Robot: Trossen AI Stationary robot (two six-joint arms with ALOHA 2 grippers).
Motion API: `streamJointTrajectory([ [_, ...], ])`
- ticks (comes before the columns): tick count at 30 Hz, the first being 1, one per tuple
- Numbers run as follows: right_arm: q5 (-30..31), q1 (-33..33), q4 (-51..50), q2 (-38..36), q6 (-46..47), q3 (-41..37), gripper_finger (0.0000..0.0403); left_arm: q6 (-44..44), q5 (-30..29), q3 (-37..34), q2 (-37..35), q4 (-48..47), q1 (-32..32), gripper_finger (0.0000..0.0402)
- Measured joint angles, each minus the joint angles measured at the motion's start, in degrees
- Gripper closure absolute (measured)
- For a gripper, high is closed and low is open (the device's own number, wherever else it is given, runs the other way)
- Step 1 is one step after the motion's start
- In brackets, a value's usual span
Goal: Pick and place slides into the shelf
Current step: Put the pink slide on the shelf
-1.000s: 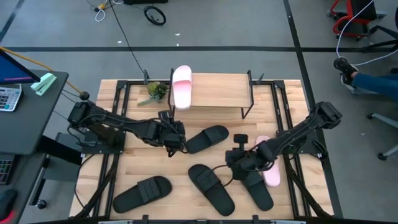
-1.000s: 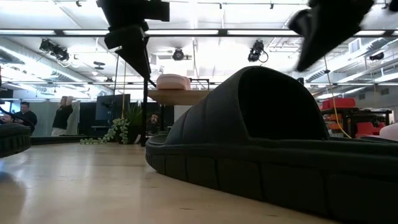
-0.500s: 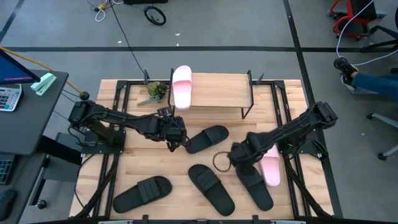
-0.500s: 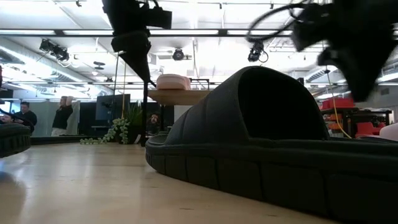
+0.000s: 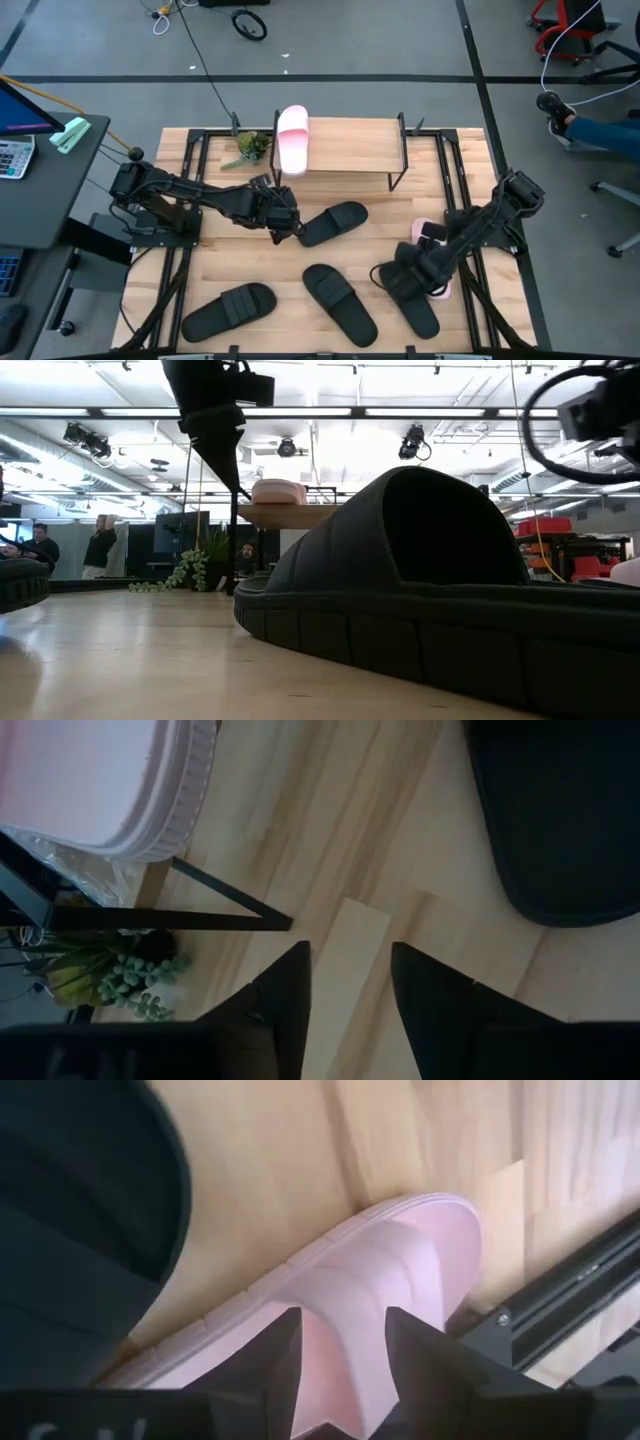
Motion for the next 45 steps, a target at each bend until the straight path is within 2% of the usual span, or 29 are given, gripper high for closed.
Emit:
streamJointTrajectory([
  [8, -2.68, 2.67, 2.42, 0.00, 1.89, -5.06, 0.0251, 0.02, -0.02, 0.00, 0.00, 0.00, 0.00, 0.0269],
  [14, 5.20, 2.58, 2.94, -0.04, 5.09, -9.81, 0.0255, 0.73, -0.07, 0.00, 0.00, 0.02, 0.02, 0.0270],
  [16, 5.90, 2.37, 4.49, -0.07, 7.31, -11.62, 0.0260, 0.88, -0.06, 0.00, 0.00, 0.00, 0.00, 0.0268],
  [20, 3.24, 2.15, 9.79, -0.11, 8.66, -14.27, 0.0301, 1.01, -0.07, 0.00, 0.00, -0.04, 0.02, 0.0270],
  [24, 2.26, 2.20, 8.61, -0.04, 15.30, -13.05, 0.0384, 1.15, -0.07, 0.00, 0.00, -0.11, 0.00, 0.0282],
  [30, 6.47, 2.17, 2.23, -0.23, 20.79, -3.28, 0.0391, 1.16, -1.61, 0.04, -1.19, -3.81, 0.17, 0.0304],
  [33, 12.05, 2.15, -4.05, -0.24, 20.15, 4.77, 0.0393, 1.99, -6.06, 0.04, -3.29, -8.92, 0.37, 0.0313],
  [38, 26.38, 2.13, -10.68, -0.31, 17.80, 18.30, 0.0391, 2.01, -12.22, 0.04, -8.54, -14.79, 0.46, 0.0323],
  [41, 38.39, 1.56, -8.83, -0.31, 12.83, 24.27, 0.0394, 2.06, -12.49, 0.04, -13.07, -17.18, 0.44, 0.0323],
  [43, 47.21, 0.11, -3.60, -0.37, 8.60, 26.64, 0.0394, 2.05, -12.69, 0.04, -16.70, -18.51, 0.44, 0.0321],
  [45, 53.30, -2.14, 2.71, -0.37, 0.88, 28.23, 0.0393, 2.47, -14.33, 0.04, -20.53, -18.50, 0.52, 0.0319],
])
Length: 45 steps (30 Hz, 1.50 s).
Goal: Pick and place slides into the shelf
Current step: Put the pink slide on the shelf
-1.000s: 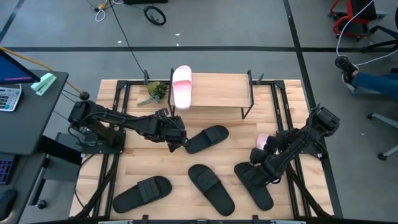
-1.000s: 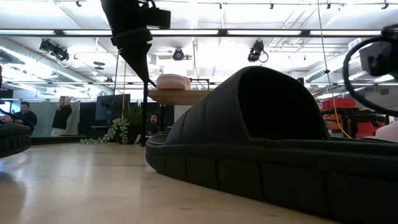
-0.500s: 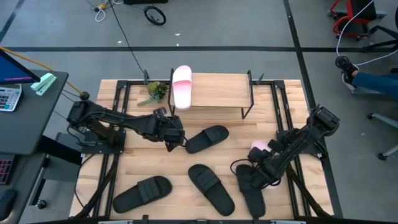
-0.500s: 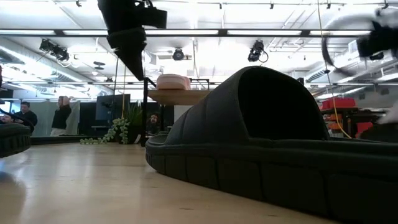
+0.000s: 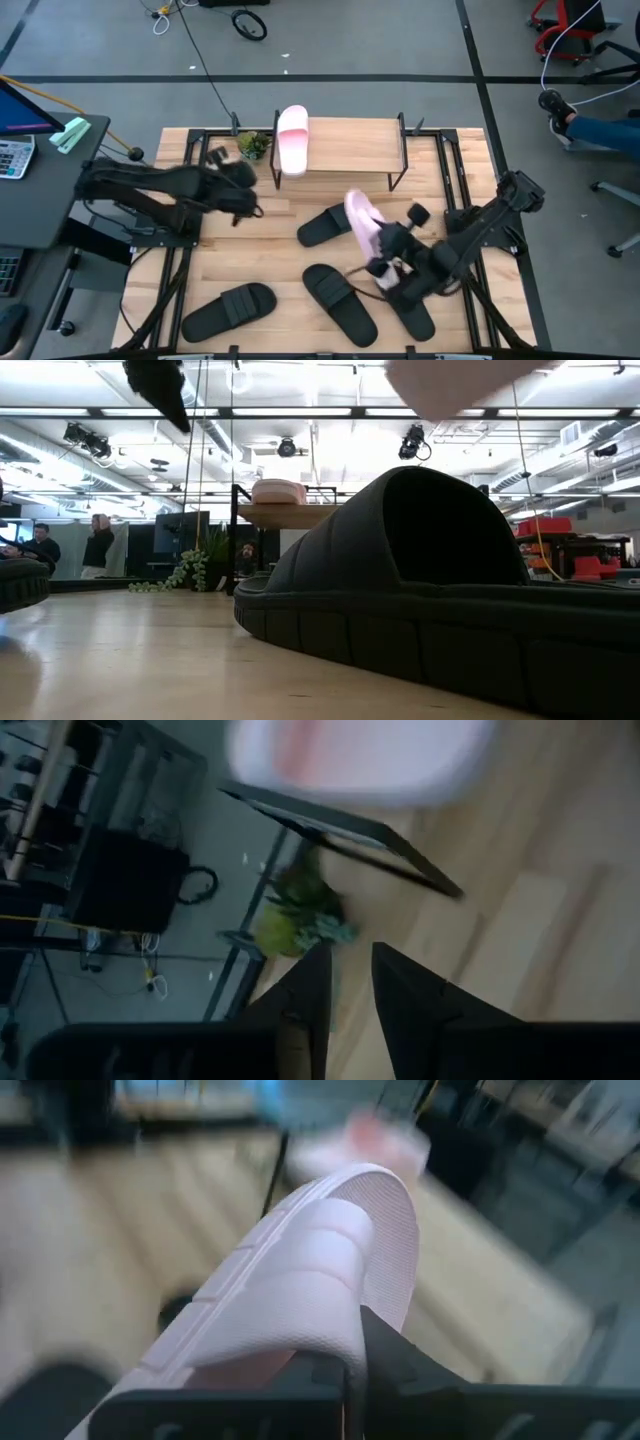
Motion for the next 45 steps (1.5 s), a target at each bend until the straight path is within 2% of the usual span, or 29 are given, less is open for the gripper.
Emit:
streamJointTrajectory([
  [4, 3.67, -7.84, 19.90, 0.00, -22.28, 0.19, 0.0392, 0.21, -2.69, 0.00, -7.04, 1.03, 0.57, 0.0318],
  [8, -0.09, -18.75, 39.21, 0.58, -42.37, -0.75, 0.0394, 0.21, -2.83, 0.00, -12.23, 1.32, 1.57, 0.0323],
  [11, -1.76, -26.69, 46.34, 0.85, -50.40, -0.74, 0.0394, 0.18, -2.86, 0.00, -14.87, 1.28, 1.93, 0.0326],
  [16, -2.50, -38.72, 47.30, 0.83, -49.60, -0.73, 0.0393, 0.18, -2.79, 0.00, -17.00, 1.38, 1.90, 0.0323],
  [21, -9.57, -45.78, 48.03, 2.46, -47.38, -0.73, 0.0393, 0.18, -2.81, 0.00, -16.82, 1.47, 1.90, 0.0324],
  [26, -13.00, -47.96, 48.64, 6.88, -49.30, -0.73, 0.0393, 0.18, -2.83, 0.00, -15.98, 1.69, 1.90, 0.0328],
  [32, -13.25, -48.68, 53.02, 11.54, -54.99, -0.75, 0.0393, 0.16, -2.83, 0.00, -15.57, 1.67, 1.90, 0.0322],
  [40, -14.66, -50.30, 56.79, 12.82, -54.80, -0.73, 0.0391, 0.16, -2.78, 0.00, -15.34, 1.69, 1.90, 0.0330],
  [45, -23.48, -52.70, 56.75, 12.70, -54.26, -0.71, 0.0379, 1.72, -2.78, 0.00, -15.38, 1.62, 1.90, 0.0325],
])
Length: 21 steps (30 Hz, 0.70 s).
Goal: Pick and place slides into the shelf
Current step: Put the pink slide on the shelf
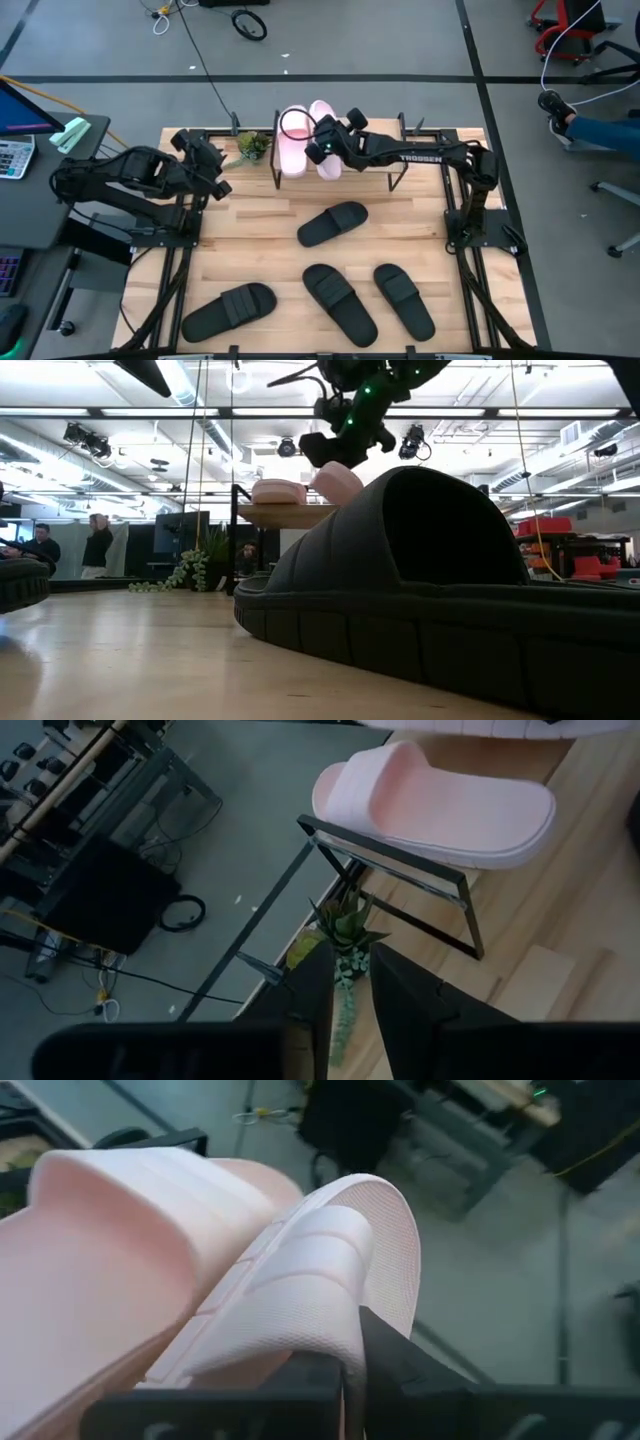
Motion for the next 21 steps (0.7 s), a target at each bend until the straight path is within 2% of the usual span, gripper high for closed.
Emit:
streamJointTrajectory([
  [5, -5.64, -1.84, 0.10, 0.26, 1.36, 0.07, 0.0338, 2.24, 0.00, 0.00, -0.01, 0.06, 0.00, 0.0322],
  [13, -5.90, -2.11, -0.46, -0.18, 1.21, 0.63, 0.0264, 2.27, 0.00, 0.00, 0.00, -0.02, -0.01, 0.0333],
  [21, -5.61, 0.56, -4.44, -0.43, 0.76, 0.96, 0.0245, 2.27, 0.04, 0.00, -0.01, -0.02, -0.01, 0.0327],
])
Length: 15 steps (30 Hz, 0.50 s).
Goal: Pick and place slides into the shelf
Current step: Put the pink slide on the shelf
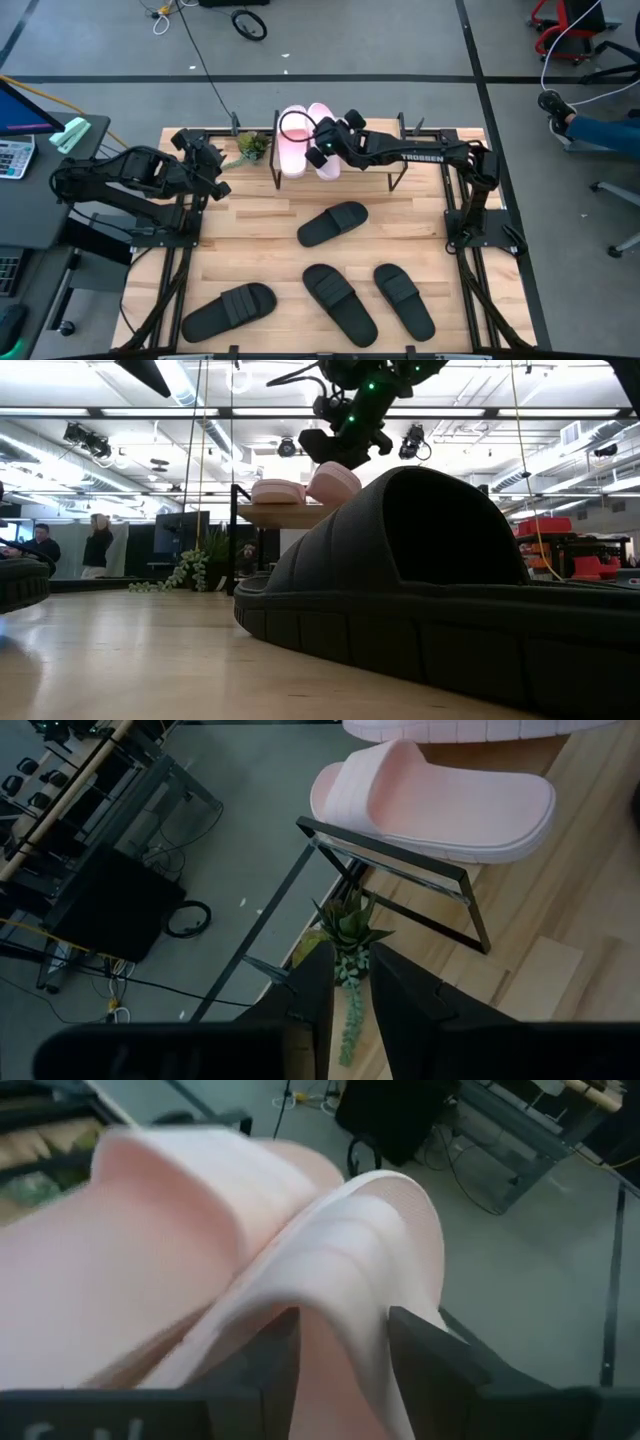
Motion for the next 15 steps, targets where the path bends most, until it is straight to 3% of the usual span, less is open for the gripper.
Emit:
streamJointTrajectory([
  [15, 6.01, 0.39, -2.09, -0.10, -3.79, 0.02, 0.0269, 0.00, 1.73, 0.00, 0.00, 0.00, -0.01, 0.0333],
])
